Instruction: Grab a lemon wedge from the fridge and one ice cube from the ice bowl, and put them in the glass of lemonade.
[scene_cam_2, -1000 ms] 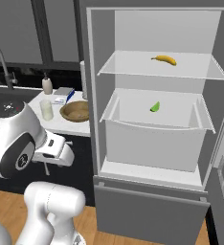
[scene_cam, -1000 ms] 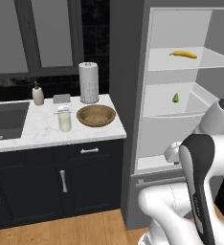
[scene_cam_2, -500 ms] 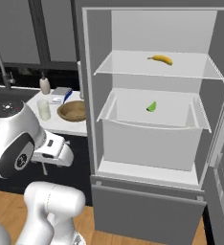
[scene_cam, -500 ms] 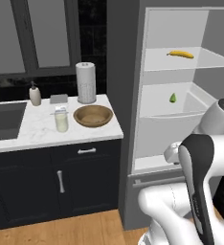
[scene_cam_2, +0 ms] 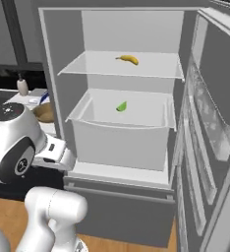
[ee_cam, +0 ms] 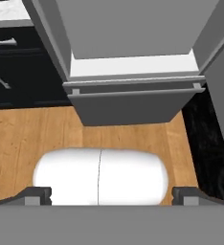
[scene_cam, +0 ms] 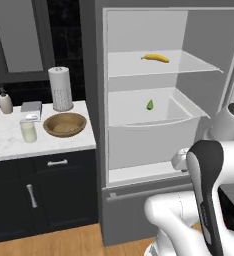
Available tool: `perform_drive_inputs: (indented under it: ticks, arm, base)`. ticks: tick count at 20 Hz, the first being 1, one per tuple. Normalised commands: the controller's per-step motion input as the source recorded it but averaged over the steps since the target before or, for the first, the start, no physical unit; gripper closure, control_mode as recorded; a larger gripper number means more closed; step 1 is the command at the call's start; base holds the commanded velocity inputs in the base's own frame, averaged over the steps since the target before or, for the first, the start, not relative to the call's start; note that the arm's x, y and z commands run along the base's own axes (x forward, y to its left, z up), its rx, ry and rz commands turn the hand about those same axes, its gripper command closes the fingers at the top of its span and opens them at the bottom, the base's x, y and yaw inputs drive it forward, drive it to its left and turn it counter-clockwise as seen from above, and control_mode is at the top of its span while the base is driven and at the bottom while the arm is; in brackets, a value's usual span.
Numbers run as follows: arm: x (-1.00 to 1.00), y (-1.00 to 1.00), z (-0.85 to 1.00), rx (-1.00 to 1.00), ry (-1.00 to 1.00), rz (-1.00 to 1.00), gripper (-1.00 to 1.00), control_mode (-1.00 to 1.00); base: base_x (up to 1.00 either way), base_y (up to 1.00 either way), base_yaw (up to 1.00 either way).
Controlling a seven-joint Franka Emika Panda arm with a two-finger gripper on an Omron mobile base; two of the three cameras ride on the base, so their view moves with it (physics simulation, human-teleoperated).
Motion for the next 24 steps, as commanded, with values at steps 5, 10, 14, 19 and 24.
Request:
perform_drive_inputs:
  ticks: [5, 10, 14, 19, 24]
  arm:
    - [0.00, 0.00, 0.00, 0.00, 0.00, 0.00, -1.00, 1.00]
    - [0.00, 0.00, 0.00, 0.00, 0.00, 0.00, -1.00, 1.00]
    - [0.00, 0.00, 0.00, 0.00, 0.00, 0.00, -1.00, 1.00]
    - [0.00, 0.00, 0.00, 0.00, 0.00, 0.00, -1.00, 1.00]
    - [0.00, 0.00, 0.00, 0.00, 0.00, 0.00, -1.00, 1.00]
  base:
    - [0.00, -0.57, -0.03]
    - [0.21, -0.08, 0.00]
    - [0.56, 0.00, 0.00]
    - [0.62, 0.00, 0.00]
    - [0.30, 0.00, 0.00]
